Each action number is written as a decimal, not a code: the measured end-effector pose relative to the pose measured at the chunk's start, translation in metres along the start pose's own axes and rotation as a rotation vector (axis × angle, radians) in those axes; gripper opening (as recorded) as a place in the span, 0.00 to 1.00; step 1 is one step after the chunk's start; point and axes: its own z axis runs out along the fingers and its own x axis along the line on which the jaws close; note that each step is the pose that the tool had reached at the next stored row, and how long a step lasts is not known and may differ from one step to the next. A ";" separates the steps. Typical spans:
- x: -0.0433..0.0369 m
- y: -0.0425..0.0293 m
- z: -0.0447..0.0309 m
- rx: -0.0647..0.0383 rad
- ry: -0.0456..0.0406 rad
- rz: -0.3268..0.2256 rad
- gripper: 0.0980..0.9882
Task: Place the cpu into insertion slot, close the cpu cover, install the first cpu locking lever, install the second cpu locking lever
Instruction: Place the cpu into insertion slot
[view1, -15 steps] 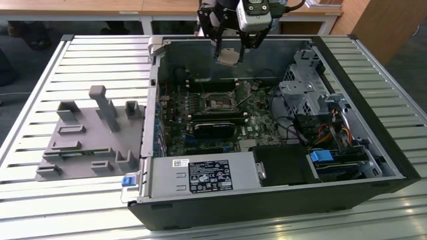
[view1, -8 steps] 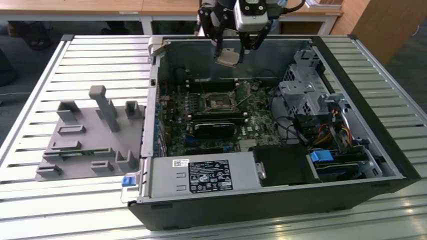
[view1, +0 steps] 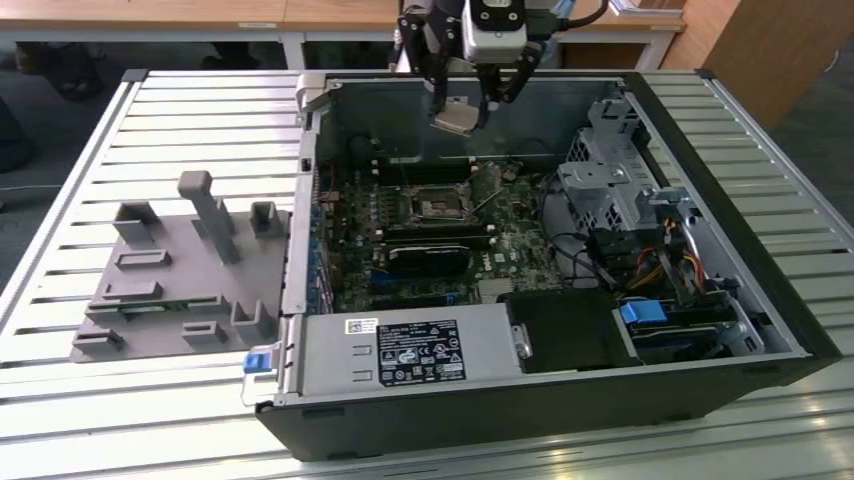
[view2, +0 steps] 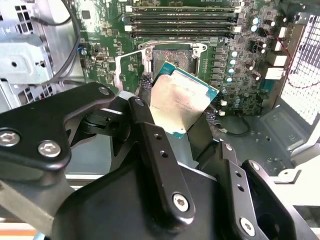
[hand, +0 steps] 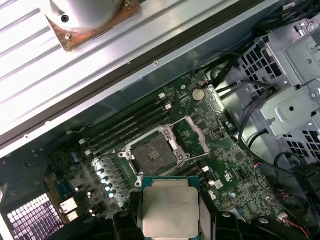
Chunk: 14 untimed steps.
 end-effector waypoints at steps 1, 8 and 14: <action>0.0000 0.0000 0.0001 0.001 -0.0011 0.011 0.50; 0.0000 0.0000 0.0006 0.006 -0.0083 0.080 0.50; 0.0000 0.0000 0.0012 0.010 -0.0146 0.140 0.50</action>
